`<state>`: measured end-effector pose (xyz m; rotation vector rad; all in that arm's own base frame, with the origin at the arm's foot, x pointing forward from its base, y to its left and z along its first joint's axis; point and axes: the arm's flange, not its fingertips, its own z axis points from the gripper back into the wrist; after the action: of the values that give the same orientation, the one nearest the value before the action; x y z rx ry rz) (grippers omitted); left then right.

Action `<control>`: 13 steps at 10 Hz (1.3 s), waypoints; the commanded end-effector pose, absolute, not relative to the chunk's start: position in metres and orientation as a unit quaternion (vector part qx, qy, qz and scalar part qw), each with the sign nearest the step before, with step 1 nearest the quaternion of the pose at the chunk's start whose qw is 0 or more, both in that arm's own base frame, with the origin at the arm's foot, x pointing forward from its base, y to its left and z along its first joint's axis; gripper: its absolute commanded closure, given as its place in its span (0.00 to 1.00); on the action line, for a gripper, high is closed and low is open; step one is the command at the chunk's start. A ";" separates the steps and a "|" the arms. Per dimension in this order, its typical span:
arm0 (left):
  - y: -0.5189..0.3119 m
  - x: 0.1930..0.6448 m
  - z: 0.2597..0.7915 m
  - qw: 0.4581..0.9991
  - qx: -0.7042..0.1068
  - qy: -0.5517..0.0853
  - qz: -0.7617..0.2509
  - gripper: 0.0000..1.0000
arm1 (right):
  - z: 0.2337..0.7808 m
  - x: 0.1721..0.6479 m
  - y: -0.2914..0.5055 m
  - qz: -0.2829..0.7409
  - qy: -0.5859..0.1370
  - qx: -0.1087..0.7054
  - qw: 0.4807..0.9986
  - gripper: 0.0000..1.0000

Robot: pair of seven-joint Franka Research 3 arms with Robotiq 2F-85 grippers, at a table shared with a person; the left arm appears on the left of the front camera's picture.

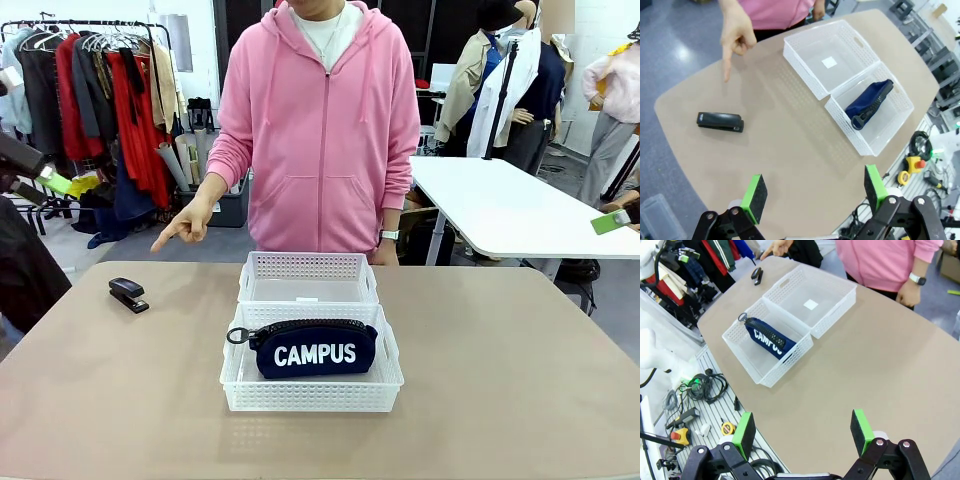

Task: Distribute items into two baskets.
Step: Pick up the Stapler that the person points to.

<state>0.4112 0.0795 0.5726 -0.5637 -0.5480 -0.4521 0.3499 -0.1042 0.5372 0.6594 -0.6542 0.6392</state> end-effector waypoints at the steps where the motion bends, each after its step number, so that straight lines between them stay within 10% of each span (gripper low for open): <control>1: 0.080 0.440 0.582 0.914 -0.282 -0.228 -0.183 0.00 | 0.537 0.349 -0.103 0.306 -0.314 0.317 0.841 0.00; 13: 0.078 0.613 0.546 0.970 -0.224 -0.090 0.043 0.00 | 0.537 0.349 -0.103 0.306 -0.314 0.317 0.841 0.00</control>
<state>0.6033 0.0772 0.5355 -0.4829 -0.2242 0.0580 0.3497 -0.1040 0.5368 0.6593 -0.6530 0.6390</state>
